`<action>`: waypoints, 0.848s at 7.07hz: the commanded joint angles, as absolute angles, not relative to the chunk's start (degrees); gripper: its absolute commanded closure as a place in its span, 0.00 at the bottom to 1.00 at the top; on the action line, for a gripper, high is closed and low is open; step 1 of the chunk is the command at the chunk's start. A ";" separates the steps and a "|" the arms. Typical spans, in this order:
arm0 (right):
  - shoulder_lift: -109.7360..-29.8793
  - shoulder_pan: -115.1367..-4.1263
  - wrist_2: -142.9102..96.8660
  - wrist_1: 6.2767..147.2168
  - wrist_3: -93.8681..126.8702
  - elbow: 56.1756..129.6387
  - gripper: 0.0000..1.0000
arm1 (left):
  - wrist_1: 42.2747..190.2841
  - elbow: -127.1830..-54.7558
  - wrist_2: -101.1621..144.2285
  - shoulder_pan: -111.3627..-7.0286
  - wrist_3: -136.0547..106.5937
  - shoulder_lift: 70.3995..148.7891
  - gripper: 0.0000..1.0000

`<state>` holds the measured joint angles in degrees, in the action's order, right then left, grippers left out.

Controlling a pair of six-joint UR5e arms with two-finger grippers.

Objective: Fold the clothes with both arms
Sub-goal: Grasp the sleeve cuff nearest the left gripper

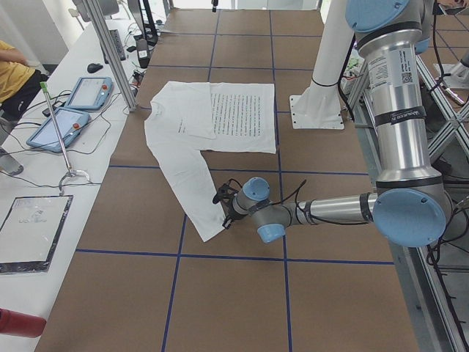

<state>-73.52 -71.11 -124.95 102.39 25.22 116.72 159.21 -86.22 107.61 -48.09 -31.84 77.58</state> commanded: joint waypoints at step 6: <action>-73.21 -71.10 -124.80 102.39 25.75 116.54 0.00 | 149.98 -91.41 116.62 -56.87 -43.80 99.96 1.00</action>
